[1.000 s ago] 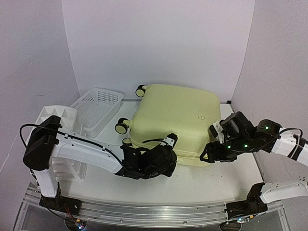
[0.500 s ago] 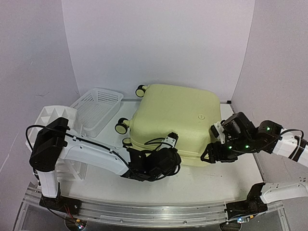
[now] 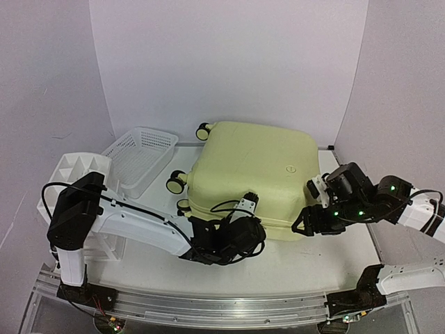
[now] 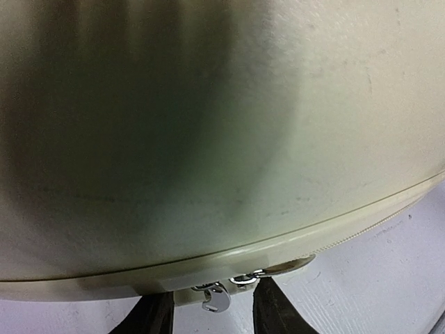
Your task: Open, take out, and arrange the luggage
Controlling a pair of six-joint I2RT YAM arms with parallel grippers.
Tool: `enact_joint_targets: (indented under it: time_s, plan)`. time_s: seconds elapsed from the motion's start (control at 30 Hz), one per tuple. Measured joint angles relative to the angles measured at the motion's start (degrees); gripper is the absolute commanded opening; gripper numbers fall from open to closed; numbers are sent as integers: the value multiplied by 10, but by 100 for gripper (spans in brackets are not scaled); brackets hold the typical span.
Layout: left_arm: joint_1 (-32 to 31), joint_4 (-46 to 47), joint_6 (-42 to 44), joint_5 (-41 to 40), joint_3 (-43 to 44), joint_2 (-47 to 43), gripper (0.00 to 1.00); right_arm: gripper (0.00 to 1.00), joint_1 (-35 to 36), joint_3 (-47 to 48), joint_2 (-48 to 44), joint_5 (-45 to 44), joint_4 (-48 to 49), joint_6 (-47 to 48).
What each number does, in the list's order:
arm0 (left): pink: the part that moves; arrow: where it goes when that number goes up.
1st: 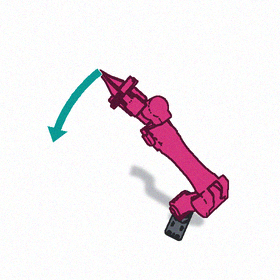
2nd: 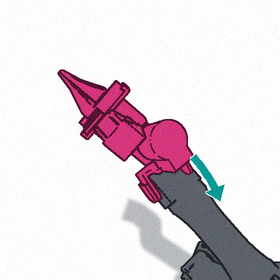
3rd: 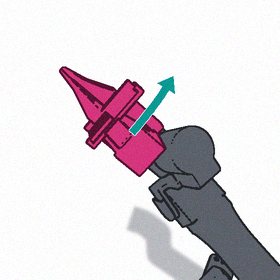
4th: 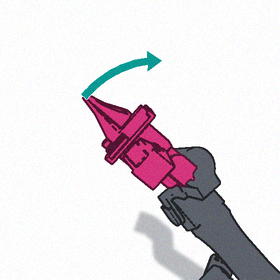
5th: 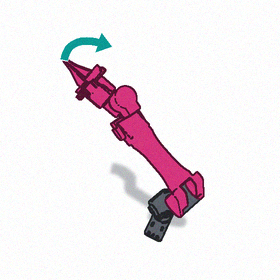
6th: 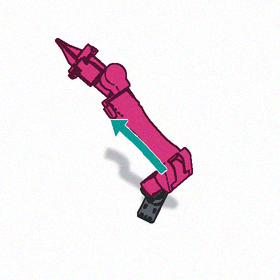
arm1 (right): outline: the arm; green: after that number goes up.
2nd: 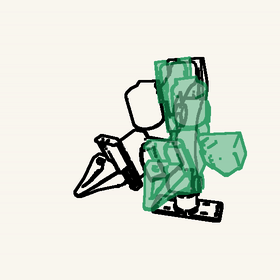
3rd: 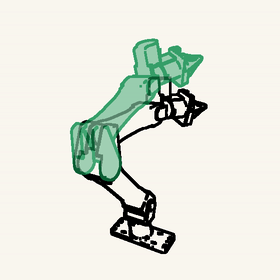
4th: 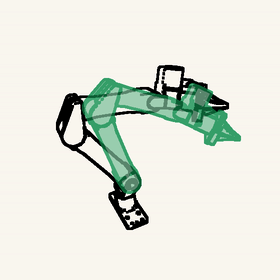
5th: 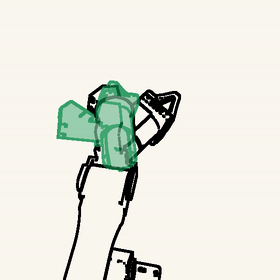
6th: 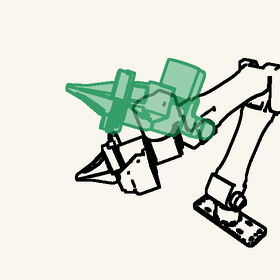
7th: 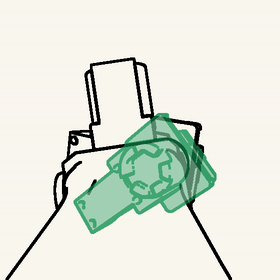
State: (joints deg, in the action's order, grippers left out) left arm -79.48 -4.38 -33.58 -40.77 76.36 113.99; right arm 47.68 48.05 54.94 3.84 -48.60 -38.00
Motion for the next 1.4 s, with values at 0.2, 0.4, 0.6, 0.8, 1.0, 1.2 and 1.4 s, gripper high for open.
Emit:
enact_joint_targets:
  time_s: [0.2,0.4,0.6,0.8,1.0,1.2,1.4]
  plan:
    - [-2,-18,-1,-24,15,11,21,70,0,0,-5,0,0,2]
    - [-3,-35,2,-33,22,15,1,70,0,0,-10,-2,-3,5]
    - [1,-31,3,-5,10,6,0,71,0,0,-10,-4,-5,12]
    - [17,-3,18,58,-37,-34,0,74,0,3,-10,-20,-33,33]
    - [31,65,58,122,-90,-65,0,74,0,15,-3,-32,-52,50]
    - [41,85,65,140,-99,-65,0,74,43,33,42,-18,-52,74]
    - [43,96,63,144,-106,-66,0,65,173,82,125,-89,-30,70]
